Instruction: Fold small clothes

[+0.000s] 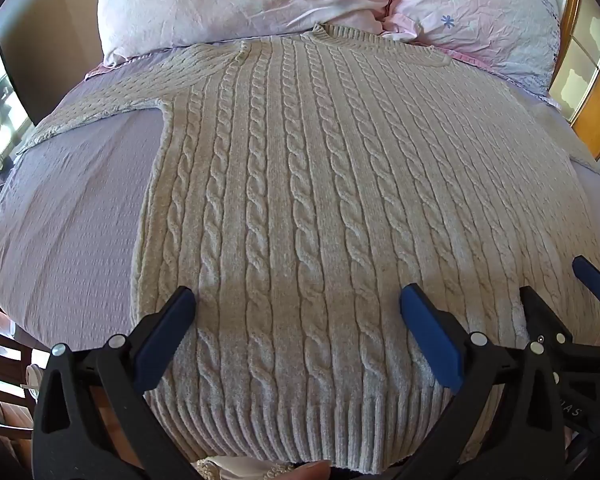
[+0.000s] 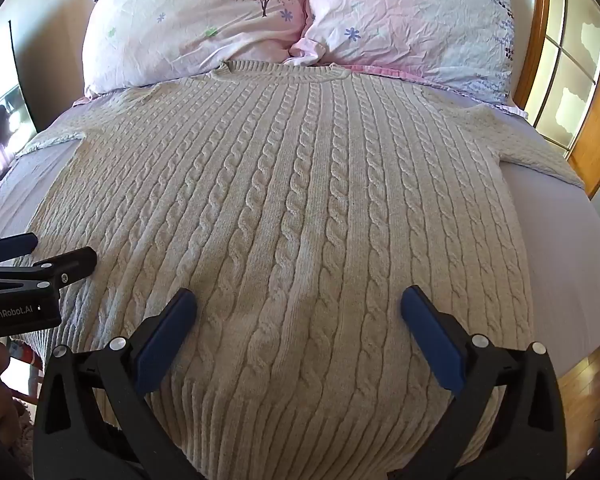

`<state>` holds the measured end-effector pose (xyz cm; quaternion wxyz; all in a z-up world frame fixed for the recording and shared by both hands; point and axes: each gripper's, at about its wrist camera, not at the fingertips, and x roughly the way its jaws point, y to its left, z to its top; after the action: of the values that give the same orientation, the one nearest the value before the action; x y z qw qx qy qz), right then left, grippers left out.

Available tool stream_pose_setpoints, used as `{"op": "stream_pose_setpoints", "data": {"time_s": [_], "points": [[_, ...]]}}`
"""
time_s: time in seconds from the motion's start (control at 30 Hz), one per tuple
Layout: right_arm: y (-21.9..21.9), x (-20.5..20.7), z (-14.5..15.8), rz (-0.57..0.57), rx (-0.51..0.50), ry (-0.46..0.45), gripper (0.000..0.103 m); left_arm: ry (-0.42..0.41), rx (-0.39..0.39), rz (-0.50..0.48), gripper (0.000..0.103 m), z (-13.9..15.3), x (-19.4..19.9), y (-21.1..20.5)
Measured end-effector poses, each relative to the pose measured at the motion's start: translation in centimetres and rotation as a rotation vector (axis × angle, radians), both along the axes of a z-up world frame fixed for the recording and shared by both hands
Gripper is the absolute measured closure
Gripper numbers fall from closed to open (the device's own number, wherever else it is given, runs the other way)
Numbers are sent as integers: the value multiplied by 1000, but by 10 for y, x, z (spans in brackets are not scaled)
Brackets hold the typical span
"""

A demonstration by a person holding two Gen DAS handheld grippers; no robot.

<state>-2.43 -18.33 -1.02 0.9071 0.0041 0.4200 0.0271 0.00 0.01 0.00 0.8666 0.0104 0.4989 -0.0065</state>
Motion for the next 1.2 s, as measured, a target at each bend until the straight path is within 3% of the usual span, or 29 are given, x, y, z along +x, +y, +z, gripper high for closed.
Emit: {"op": "stream_pose_setpoints", "data": {"time_s": [1.2], "points": [[1,1,-2,0,1,7,1,-4,1,0,2,0,0,0]]}}
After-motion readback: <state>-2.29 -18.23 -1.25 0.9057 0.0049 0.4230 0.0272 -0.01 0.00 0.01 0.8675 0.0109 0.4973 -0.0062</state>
